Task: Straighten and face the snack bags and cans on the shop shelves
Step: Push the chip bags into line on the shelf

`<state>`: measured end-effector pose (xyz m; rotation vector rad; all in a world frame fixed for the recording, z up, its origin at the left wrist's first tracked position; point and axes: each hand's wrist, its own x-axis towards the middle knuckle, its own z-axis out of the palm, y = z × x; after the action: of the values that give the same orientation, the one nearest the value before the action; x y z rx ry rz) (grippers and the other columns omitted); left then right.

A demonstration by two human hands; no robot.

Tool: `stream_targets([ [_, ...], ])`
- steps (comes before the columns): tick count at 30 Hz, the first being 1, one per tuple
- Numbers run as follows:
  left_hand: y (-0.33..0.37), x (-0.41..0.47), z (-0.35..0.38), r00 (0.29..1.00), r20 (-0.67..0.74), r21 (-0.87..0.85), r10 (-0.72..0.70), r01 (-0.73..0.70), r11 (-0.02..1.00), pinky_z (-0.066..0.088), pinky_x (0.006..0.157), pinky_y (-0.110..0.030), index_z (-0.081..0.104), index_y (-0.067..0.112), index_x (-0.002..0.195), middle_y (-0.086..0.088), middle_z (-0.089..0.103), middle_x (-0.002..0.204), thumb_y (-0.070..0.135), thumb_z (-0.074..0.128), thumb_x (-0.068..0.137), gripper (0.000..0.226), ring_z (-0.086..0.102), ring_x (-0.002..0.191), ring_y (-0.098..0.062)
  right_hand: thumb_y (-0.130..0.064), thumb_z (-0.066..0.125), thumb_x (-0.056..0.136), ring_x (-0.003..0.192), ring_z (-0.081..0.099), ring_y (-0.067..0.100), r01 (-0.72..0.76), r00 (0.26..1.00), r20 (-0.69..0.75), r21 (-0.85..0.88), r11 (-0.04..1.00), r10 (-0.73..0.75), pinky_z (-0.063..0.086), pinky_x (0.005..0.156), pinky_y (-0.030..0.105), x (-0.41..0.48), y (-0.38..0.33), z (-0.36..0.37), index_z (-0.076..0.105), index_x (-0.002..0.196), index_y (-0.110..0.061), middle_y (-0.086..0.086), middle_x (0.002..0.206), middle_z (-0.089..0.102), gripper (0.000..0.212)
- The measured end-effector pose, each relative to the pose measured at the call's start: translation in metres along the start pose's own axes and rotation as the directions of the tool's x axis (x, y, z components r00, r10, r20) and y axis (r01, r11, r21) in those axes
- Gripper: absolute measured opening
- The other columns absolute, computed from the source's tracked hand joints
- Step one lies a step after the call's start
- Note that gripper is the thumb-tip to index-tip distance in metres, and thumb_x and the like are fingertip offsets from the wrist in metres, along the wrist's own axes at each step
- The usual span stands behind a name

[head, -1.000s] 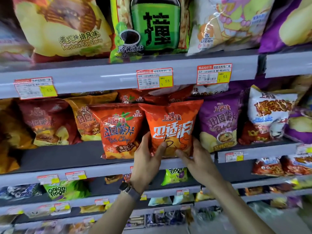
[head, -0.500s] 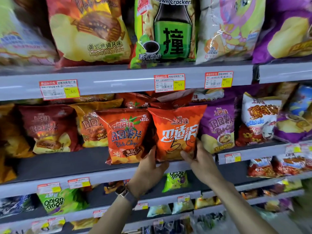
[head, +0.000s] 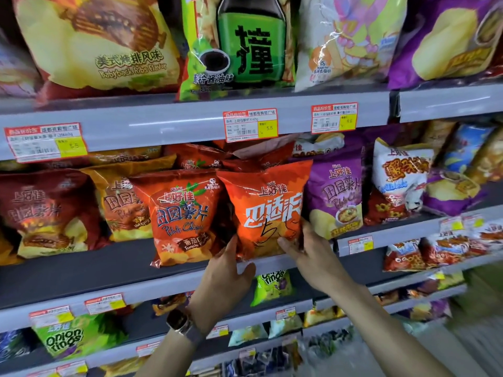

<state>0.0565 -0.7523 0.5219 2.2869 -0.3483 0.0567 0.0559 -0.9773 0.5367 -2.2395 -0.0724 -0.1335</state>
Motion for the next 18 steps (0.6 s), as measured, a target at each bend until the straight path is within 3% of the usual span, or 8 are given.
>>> stream_targets([
  [3, 0.003, 0.000, 0.005, 0.998, -0.058, 0.006, 0.000, 0.000, 1.000, 0.043, 0.091, -0.023, 0.045, 0.021, 0.153, 0.001, 0.065, 0.140, 0.023, 0.070, 0.097, 0.061, 0.060, 0.125, -0.025, -0.059, 0.059, 0.098, 0.126, 0.059, 0.009, 0.015, 1.000, -0.017, 0.010, 1.000, -0.015, 0.046, 0.103, 0.025, 0.001, 0.004, -0.001, 0.036, 0.155, -0.028, -0.012, 0.141, 0.062, 0.069],
  [6, 0.008, 0.005, 0.011, 0.994, -0.103, -0.017, -0.042, 0.041, 0.999, 0.045, 0.082, -0.026, 0.051, 0.022, 0.144, 0.002, 0.071, 0.127, 0.024, 0.071, 0.097, 0.051, 0.067, 0.114, -0.023, -0.061, 0.061, 0.096, 0.124, 0.060, 0.007, 0.040, 0.998, -0.049, 0.016, 0.999, -0.039, 0.049, 0.104, 0.027, 0.004, 0.006, -0.004, 0.042, 0.151, -0.027, -0.013, 0.138, 0.063, 0.067],
  [9, 0.012, 0.011, 0.017, 0.989, -0.112, -0.012, -0.094, 0.093, 0.996, 0.048, 0.077, -0.028, 0.051, 0.024, 0.139, 0.003, 0.072, 0.120, 0.026, 0.071, 0.096, 0.047, 0.071, 0.107, -0.023, -0.063, 0.058, 0.097, 0.123, 0.062, 0.012, 0.057, 0.998, -0.027, -0.050, 0.997, -0.059, 0.046, 0.093, 0.019, 0.006, 0.008, -0.004, 0.040, 0.152, -0.024, -0.008, 0.138, 0.063, 0.070],
  [12, 0.014, 0.013, 0.019, 0.990, -0.114, 0.046, -0.086, 0.091, 0.995, 0.043, 0.073, -0.019, 0.051, 0.024, 0.139, 0.007, 0.072, 0.116, 0.026, 0.073, 0.095, 0.049, 0.069, 0.101, -0.019, -0.067, 0.052, 0.097, 0.120, 0.064, 0.020, 0.071, 0.997, 0.002, -0.130, 0.989, -0.071, 0.052, 0.091, 0.028, 0.006, 0.013, -0.003, 0.040, 0.150, -0.024, -0.003, 0.137, 0.065, 0.069],
  [15, 0.016, 0.014, 0.017, 0.987, -0.130, 0.076, -0.097, 0.107, 0.991, 0.040, 0.066, -0.007, 0.055, 0.025, 0.131, 0.017, 0.065, 0.099, 0.031, 0.071, 0.097, 0.039, 0.055, 0.077, -0.001, -0.073, 0.048, 0.096, 0.116, 0.066, 0.022, 0.072, 0.997, 0.048, -0.160, 0.984, -0.065, 0.057, 0.089, 0.038, 0.009, 0.018, -0.009, 0.041, 0.145, -0.027, -0.001, 0.133, 0.066, 0.068],
  [18, 0.022, 0.012, 0.014, 0.983, -0.142, 0.059, -0.118, 0.127, 0.990, 0.041, 0.069, -0.004, 0.056, 0.027, 0.132, 0.021, 0.063, 0.098, 0.034, 0.071, 0.097, 0.039, 0.060, 0.078, -0.003, -0.079, 0.041, 0.095, 0.115, 0.065, 0.023, 0.078, 0.994, 0.098, -0.219, 0.973, -0.058, 0.056, 0.090, 0.040, 0.012, 0.020, -0.015, 0.041, 0.143, -0.027, -0.001, 0.132, 0.064, 0.070],
])
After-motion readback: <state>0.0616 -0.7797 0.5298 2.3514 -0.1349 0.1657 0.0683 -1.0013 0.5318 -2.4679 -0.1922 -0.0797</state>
